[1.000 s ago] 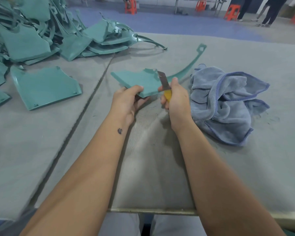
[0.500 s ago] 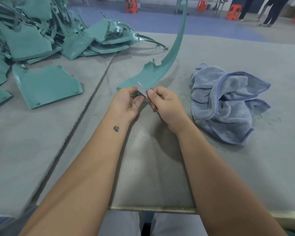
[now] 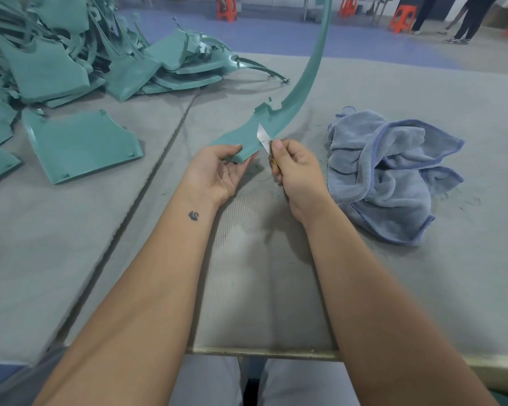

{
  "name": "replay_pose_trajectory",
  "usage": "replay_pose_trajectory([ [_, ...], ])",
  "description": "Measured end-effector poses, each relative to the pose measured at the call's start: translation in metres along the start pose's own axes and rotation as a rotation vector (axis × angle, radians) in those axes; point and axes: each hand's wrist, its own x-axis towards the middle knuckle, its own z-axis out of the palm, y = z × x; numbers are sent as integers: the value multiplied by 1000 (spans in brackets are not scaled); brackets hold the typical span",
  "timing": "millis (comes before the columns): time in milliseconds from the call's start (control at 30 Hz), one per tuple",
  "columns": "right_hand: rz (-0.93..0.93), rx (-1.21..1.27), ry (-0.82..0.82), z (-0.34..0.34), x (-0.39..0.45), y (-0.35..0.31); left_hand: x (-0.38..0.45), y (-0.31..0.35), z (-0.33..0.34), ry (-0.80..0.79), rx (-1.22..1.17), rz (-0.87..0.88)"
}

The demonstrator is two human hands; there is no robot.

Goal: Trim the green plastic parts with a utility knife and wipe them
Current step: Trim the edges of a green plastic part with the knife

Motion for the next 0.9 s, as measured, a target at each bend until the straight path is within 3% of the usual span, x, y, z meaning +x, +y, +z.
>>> replay_pose_trajectory([
  [567, 31, 21, 202, -2, 3, 3, -2, 3, 0, 52, 86, -7],
  [900, -28, -20, 201, 1, 2, 6, -2, 11, 1, 158, 161, -30],
])
